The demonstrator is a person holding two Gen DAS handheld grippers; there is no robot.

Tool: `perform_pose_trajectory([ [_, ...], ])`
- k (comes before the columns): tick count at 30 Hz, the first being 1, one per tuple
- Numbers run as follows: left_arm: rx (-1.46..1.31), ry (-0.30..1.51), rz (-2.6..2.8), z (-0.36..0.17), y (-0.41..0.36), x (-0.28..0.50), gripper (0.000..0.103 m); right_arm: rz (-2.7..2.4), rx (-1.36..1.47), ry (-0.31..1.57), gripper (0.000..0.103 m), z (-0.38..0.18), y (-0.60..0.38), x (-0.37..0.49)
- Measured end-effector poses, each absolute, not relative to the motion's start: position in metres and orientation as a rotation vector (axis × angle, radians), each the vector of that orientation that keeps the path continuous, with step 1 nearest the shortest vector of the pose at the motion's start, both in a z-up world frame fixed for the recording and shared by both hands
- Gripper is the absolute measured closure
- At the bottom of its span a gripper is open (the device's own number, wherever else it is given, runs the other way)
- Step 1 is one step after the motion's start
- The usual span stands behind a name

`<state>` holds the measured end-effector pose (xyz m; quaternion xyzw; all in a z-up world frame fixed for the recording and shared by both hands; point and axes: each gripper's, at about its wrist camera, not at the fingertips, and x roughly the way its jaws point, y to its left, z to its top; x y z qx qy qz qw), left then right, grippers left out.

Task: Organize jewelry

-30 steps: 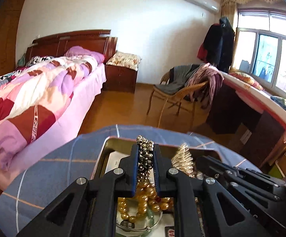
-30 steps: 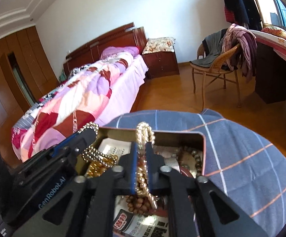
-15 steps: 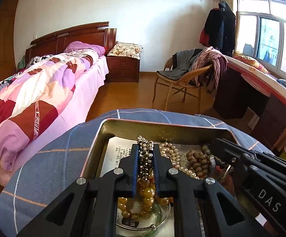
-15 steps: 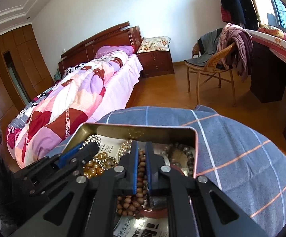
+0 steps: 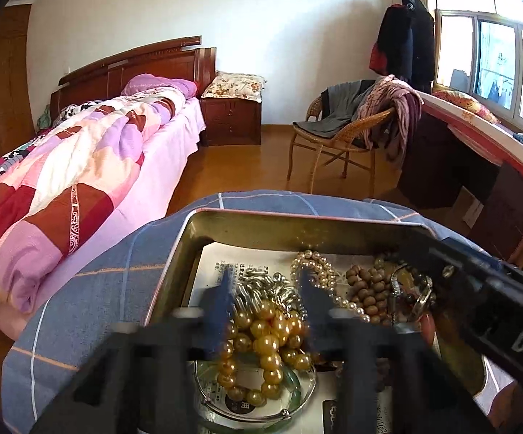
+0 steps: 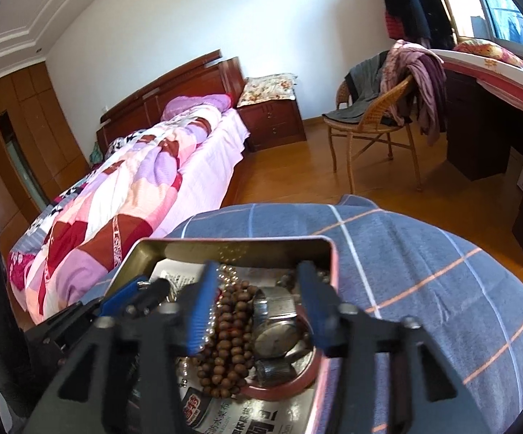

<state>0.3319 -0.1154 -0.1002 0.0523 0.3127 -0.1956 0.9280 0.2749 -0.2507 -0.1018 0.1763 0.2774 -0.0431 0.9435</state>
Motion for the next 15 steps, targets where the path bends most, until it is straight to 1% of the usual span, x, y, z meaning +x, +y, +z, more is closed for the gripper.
perform_pose_trajectory([
  [1,0.102,0.626,-0.389,-0.099,-0.115,0.33,0.026,-0.093,0.36,0.561,0.038,-0.101,-0.251,0.274],
  [4,0.106,0.582,-0.382,-0.094,-0.114,0.325,0.024,-0.102,0.356,0.559,0.037,-0.101,-0.252,0.275],
  [7,0.13,0.594,-0.366,-0.097,-0.117,0.328,0.023,-0.11,0.356,0.555,0.034,-0.101,-0.253,0.275],
  [9,0.144,0.578,-0.358,-0.096,-0.118,0.325,0.023,-0.128,0.352,0.536,0.022,-0.1,-0.254,0.273],
  [10,0.149,0.567,-0.353,-0.095,-0.119,0.322,0.023,-0.139,0.353,0.518,0.02,-0.099,-0.255,0.27],
  [12,0.152,0.545,-0.352,-0.09,-0.118,0.317,0.023,-0.153,0.356,0.473,0.009,-0.095,-0.257,0.263],
  [15,0.14,0.535,-0.309,-0.086,-0.111,0.307,0.022,-0.184,0.348,0.42,0.005,-0.091,-0.258,0.252],
])
